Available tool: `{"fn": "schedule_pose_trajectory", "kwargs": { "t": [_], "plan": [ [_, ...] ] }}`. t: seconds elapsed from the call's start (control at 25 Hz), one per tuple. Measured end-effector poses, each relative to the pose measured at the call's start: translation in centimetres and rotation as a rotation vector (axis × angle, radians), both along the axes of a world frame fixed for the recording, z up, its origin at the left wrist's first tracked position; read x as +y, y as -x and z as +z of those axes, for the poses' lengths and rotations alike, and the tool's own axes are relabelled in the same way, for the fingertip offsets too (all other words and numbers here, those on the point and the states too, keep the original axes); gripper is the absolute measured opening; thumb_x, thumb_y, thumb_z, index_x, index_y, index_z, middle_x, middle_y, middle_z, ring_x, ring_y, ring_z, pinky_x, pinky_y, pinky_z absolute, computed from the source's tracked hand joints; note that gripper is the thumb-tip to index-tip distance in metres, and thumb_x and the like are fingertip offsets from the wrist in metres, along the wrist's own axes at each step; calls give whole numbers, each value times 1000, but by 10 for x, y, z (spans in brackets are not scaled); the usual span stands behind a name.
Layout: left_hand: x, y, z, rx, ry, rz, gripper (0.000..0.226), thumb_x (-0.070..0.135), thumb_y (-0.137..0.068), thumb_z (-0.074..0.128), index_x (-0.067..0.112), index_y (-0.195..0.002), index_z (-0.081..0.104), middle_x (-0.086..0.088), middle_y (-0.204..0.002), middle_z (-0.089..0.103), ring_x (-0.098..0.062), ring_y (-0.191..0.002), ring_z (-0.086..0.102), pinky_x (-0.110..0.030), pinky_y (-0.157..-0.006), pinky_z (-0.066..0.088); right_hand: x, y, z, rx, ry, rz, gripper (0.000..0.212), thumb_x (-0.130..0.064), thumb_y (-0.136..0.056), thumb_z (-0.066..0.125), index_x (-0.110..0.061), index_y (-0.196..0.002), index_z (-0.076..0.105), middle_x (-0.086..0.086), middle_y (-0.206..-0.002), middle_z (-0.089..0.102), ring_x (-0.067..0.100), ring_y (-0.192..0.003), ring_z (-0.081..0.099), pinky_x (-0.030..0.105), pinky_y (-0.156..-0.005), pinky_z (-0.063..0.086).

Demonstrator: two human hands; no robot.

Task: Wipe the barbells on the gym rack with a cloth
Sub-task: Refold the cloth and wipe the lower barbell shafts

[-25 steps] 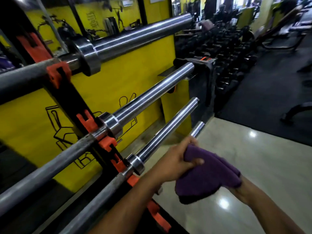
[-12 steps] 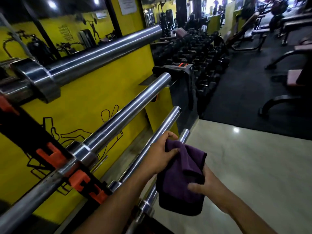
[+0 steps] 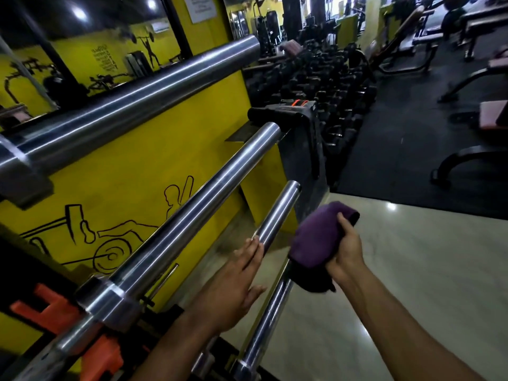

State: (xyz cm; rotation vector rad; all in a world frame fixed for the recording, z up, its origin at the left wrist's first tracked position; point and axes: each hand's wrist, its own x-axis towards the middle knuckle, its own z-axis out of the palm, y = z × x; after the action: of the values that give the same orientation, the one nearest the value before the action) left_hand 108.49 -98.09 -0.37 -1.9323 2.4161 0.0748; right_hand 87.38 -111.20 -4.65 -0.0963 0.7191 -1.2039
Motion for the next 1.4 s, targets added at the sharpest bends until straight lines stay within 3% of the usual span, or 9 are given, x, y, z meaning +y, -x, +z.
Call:
{"fn": "schedule_pose_trajectory", "kwargs": {
  "t": [0.16,0.28,0.36,0.48,0.68,0.92,1.04,1.28,1.4],
  "plan": [
    [-5,-4,-6,22,98,-14,71,54,-102,24,33,-157,-15,22,-159,-30,4,-146,-26,-19,-121,0,-63,-67,26,69,-46,-32,61,-61,-93,52,-7,-117,67,18,-106,74,31,-86,73,40,-78,58],
    [-4,-3,-5,28,79,-1,71,50,-105,29,33,-157,-17,21,-159,-32,5,-144,-30,-19,-121,0,-67,-93,31,69,-89,2,69,-64,-95,43,-1,-100,70,21,-88,72,34,-68,72,46,-70,60],
    [-6,-5,-7,47,64,-4,72,47,-106,31,31,-158,-16,20,-160,-31,4,-144,-30,-22,-123,1,-49,-101,22,74,-98,-2,66,-58,-98,41,0,-94,71,20,-78,73,33,-62,71,46,-70,61],
    [-9,-7,-11,63,59,-16,72,43,-107,34,29,-158,-14,18,-161,-30,3,-146,-27,-23,-124,3,-33,-105,12,149,-81,37,59,-54,-100,39,-5,-100,72,18,-90,75,31,-72,72,41,-69,61],
    [-8,-9,-16,51,74,-9,73,43,-106,35,30,-158,-14,19,-162,-28,3,-147,-24,-27,-125,11,-88,-91,27,144,-133,-22,49,-52,-98,43,-11,-92,69,13,-81,72,29,-73,68,29,-57,52],
    [-9,-9,-17,52,74,-16,70,49,-105,28,28,-159,-11,18,-162,-29,3,-147,-25,-26,-125,11,-47,-96,12,219,-91,85,46,-47,-102,41,-9,-94,65,15,-80,70,30,-77,66,34,-64,50],
    [-9,-10,-17,60,64,-13,69,54,-102,19,30,-159,-13,19,-161,-29,4,-147,-24,-25,-124,10,-84,-92,34,90,-141,8,48,-45,-102,39,-8,-90,65,16,-87,68,32,-78,63,34,-61,47],
    [-12,-11,-16,77,94,-6,65,45,-108,29,24,-161,-1,15,-165,-19,2,-149,-18,-24,-124,9,-32,-94,30,178,-141,90,44,-45,-102,43,-6,-95,63,17,-87,66,30,-79,62,36,-66,49],
    [-1,-4,-5,134,44,34,62,42,-109,28,23,-161,2,14,-165,-17,2,-150,-16,-30,-125,10,-12,-90,33,142,-127,42,38,-42,-103,46,-7,-96,59,19,-86,66,33,-78,64,44,-82,52]
  ]
}}
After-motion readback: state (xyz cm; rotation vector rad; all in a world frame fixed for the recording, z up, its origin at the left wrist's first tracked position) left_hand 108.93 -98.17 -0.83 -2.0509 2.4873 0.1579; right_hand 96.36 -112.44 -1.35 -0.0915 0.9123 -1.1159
